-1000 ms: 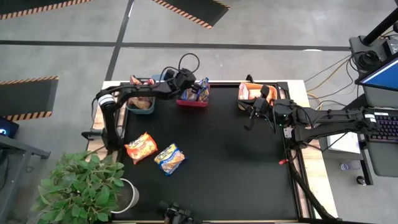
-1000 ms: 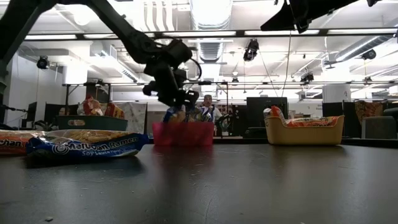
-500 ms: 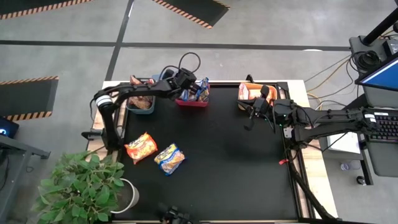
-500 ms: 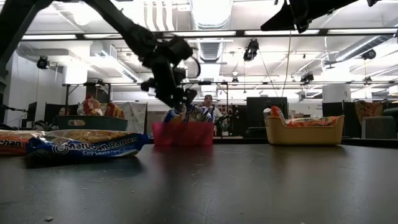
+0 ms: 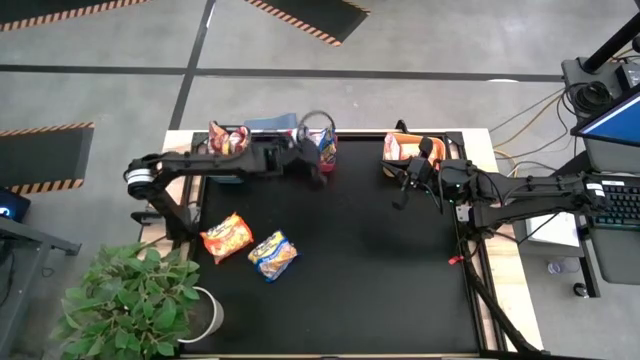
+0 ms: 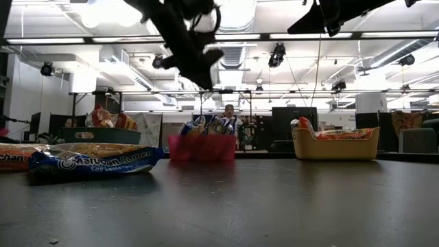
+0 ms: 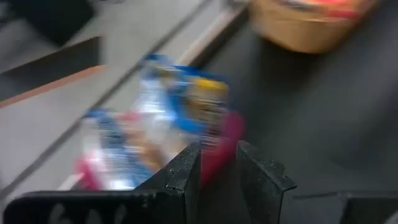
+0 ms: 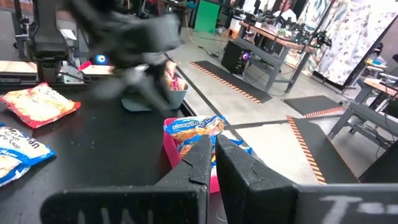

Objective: Sort Maruchan noodles
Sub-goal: Put the blue noodle pack into the pink bin

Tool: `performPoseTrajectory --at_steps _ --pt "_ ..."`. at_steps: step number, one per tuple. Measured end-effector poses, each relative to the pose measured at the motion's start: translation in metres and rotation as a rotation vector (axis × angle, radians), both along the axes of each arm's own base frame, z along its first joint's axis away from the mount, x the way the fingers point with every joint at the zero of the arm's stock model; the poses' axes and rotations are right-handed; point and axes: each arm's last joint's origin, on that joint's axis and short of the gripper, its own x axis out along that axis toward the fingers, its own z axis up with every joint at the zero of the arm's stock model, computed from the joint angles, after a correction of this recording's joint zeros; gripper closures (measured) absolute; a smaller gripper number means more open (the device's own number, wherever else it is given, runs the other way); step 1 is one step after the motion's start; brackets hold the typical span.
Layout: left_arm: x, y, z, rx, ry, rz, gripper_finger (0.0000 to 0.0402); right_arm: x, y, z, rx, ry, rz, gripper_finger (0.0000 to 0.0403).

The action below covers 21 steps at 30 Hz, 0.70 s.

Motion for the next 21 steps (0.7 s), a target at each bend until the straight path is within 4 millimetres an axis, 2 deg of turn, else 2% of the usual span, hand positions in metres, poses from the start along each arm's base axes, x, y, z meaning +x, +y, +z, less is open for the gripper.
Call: performPoseTrajectory --at_steps 5,10,16,21 --pt "0.008 -0.052 -0.009 -0.123 0.030 -0.176 0.0315 0.000 0.000 0.000 0.000 0.000 0.000 0.0390" --pt "0.002 -0.096 -0.019 -0.309 0.113 -0.286 0.0315 0.000 0.000 0.000 0.000 -0.001 0.000 0.0390" --pt "-0.012 -0.133 -0.026 -0.467 0.200 -0.264 0.0315 0.000 0.000 0.002 0.001 -0.010 0.000 0.0390" --pt "-0.024 -0.155 -0.030 -0.589 0.261 -0.231 0.0315 0.000 0.000 0.002 0.001 -0.013 0.000 0.0390"
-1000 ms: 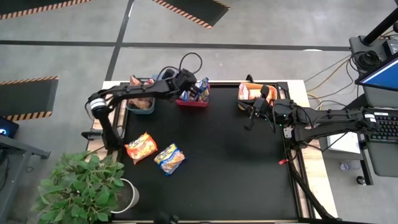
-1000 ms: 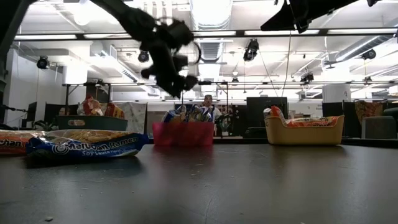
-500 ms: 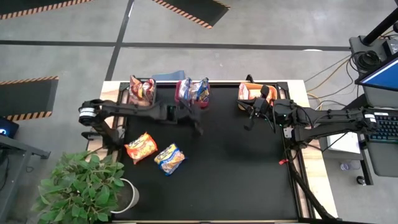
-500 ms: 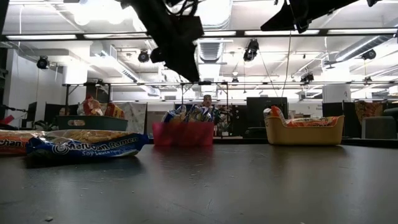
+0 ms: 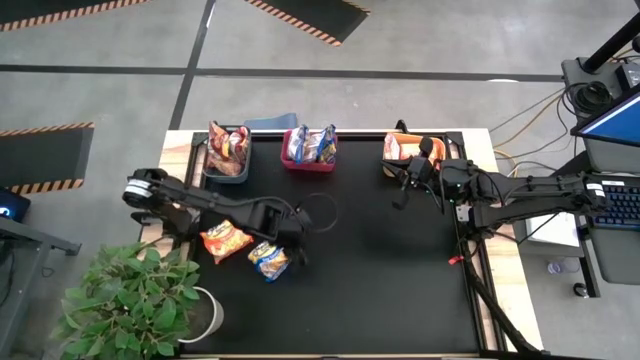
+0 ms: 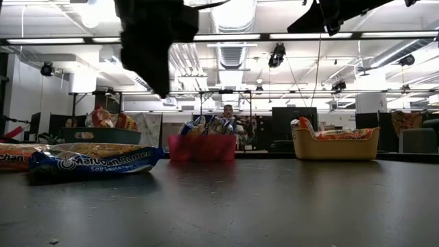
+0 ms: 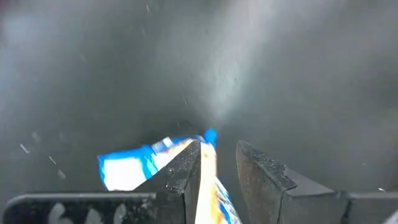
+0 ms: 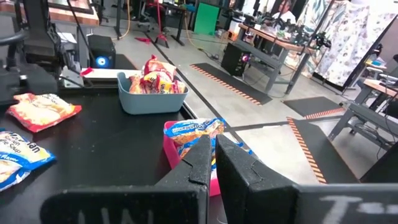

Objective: Sort Maruchan noodles
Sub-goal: Put the blue noodle pack into the pink bin

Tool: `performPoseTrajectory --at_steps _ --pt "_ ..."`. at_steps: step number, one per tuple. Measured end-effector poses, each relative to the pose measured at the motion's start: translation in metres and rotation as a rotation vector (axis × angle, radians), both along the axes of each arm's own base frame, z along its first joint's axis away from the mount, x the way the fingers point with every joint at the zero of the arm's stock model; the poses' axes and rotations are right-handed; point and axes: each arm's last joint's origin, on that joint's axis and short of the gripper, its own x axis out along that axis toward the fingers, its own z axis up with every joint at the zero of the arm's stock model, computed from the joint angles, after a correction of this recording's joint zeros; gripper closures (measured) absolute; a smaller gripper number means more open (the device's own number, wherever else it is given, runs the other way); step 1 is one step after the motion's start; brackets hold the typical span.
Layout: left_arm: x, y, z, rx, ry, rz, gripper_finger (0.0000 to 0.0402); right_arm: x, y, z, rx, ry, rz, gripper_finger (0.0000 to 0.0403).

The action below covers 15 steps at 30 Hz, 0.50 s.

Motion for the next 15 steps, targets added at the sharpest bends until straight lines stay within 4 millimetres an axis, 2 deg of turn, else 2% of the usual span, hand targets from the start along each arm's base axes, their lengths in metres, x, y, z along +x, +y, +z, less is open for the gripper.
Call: performPoseTrajectory --at_steps 4,10,15 --pt "-0.004 -0.009 -0.001 -0.033 0.015 0.063 0.0315 0.000 0.000 0.000 -0.001 -0.003 0.000 0.0390" --pt "-0.004 -0.009 -0.001 -0.058 0.012 0.138 0.0310 0.000 0.000 0.002 -0.013 -0.013 0.002 0.0390" --pt "-0.005 -0.008 -0.014 -0.053 0.013 0.174 0.0289 0.000 0.000 0.003 -0.037 -0.011 0.005 0.0390"
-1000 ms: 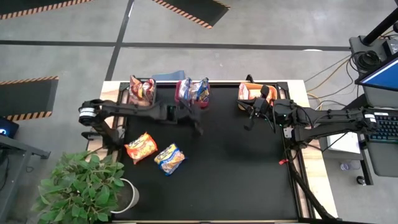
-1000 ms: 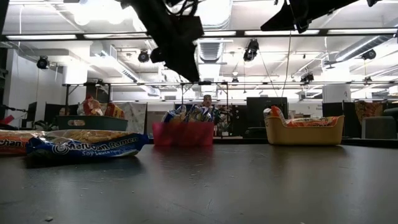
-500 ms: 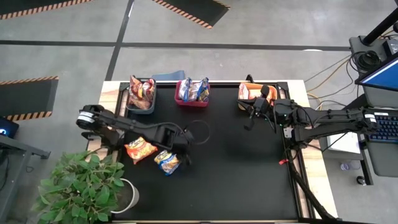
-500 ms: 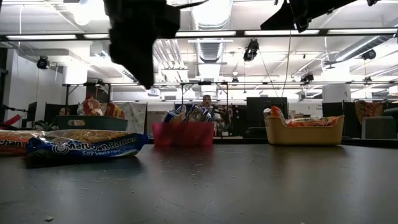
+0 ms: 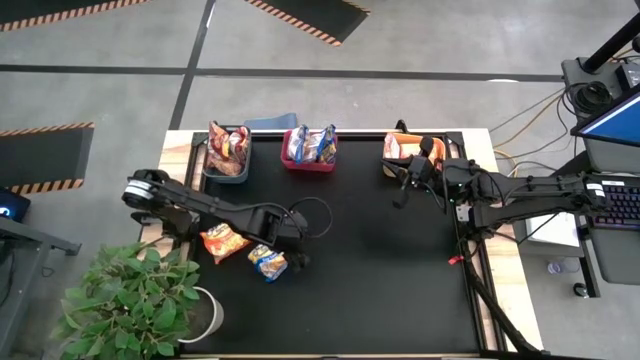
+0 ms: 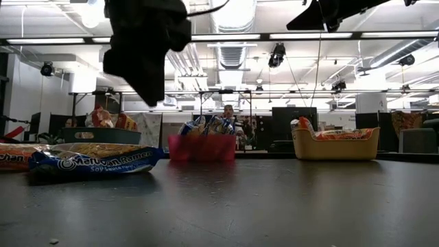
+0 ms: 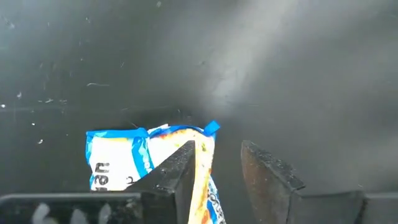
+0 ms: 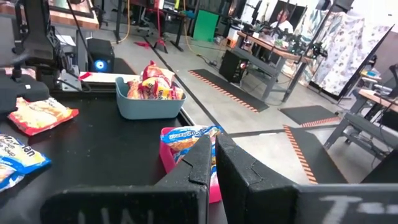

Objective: Sort Maruchan noodles
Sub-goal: Put the blue noodle pack into the pink bin

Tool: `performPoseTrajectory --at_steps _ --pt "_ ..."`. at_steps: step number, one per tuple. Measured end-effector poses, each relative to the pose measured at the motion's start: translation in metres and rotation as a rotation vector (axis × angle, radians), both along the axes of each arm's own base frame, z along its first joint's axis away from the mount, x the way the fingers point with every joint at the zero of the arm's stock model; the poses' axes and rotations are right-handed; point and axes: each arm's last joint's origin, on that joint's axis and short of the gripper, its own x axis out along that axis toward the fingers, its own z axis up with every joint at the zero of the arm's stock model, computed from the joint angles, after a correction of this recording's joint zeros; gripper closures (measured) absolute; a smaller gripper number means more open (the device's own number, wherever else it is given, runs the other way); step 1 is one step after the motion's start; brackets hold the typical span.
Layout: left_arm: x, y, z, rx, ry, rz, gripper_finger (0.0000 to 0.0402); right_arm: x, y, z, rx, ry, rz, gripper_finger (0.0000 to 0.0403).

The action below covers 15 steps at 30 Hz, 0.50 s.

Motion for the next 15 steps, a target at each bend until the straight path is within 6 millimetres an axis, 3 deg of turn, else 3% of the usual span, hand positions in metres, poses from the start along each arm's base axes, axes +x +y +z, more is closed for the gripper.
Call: performPoseTrajectory --at_steps 10,15 --pt "0.009 -0.006 -0.037 -0.003 0.113 0.037 0.0265 0.000 0.000 0.005 -0.043 -0.033 0.004 0.0390" --pt "0.010 -0.008 -0.040 -0.003 0.156 0.036 0.0265 0.001 0.000 0.008 -0.072 -0.043 0.006 0.0390"
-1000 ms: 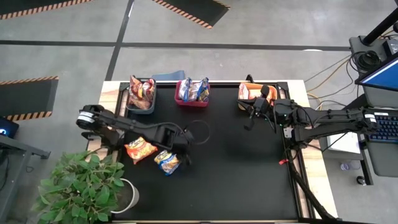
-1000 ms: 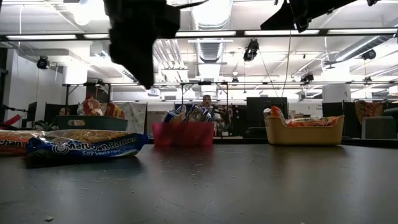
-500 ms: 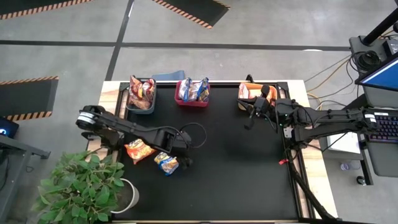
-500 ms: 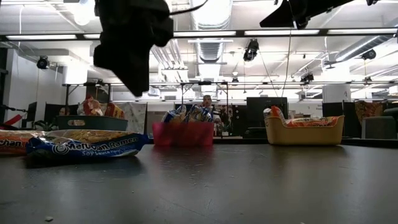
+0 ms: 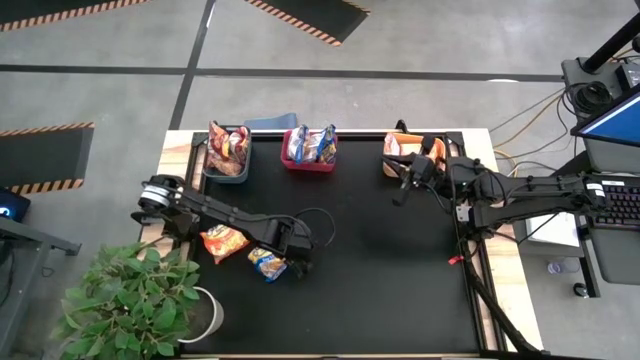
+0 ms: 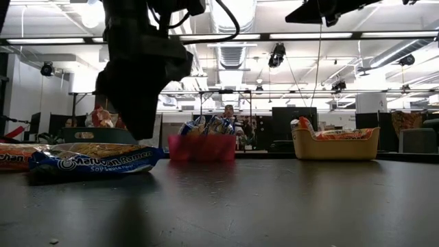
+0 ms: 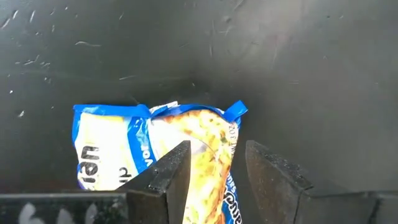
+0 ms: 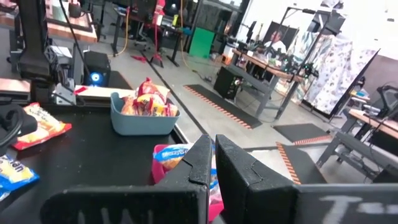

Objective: Sort Maruchan noodles
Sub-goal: Put the blue noodle pack into the pink bin

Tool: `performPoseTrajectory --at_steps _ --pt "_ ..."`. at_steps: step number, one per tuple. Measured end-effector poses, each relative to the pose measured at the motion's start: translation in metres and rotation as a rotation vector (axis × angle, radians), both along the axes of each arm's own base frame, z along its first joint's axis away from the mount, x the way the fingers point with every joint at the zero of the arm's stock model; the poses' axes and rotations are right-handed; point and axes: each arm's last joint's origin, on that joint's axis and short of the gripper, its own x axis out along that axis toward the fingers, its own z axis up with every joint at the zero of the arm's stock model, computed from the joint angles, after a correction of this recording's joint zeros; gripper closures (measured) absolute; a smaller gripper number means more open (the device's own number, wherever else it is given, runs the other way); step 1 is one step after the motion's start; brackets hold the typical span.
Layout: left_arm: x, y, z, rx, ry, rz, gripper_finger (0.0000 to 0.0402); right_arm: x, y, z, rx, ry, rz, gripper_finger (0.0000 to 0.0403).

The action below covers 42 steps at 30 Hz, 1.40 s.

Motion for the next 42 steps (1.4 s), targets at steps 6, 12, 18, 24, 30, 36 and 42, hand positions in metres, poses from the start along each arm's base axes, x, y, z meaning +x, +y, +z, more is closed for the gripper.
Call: performPoseTrajectory --at_steps 6,12,18,24,30,36,42 --pt "0.000 -0.003 0.001 -0.019 0.002 0.028 0.0264 0.000 0.000 0.002 -0.023 -0.007 0.001 0.0390" --pt "0.004 -0.008 -0.017 -0.058 0.069 0.021 0.0264 0.000 0.000 0.002 -0.035 -0.008 0.001 0.0390" --pt "0.009 -0.010 -0.026 -0.062 0.107 -0.007 0.0264 0.000 0.000 0.003 -0.040 -0.013 0.001 0.0390" --pt "0.010 -0.010 -0.026 -0.037 0.103 -0.027 0.0280 0.000 0.000 0.003 -0.038 -0.013 0.001 0.0390" --pt "0.011 -0.009 -0.026 0.007 0.095 -0.056 0.0321 0.000 0.000 0.002 -0.032 -0.010 0.001 0.0390" --pt "0.011 -0.007 -0.026 0.044 0.088 -0.106 0.0371 0.000 0.000 0.001 -0.016 -0.007 0.001 0.0390" --pt "0.021 -0.003 -0.024 0.178 -0.009 -0.221 0.0396 0.000 0.000 0.000 0.004 -0.002 0.000 0.0390"
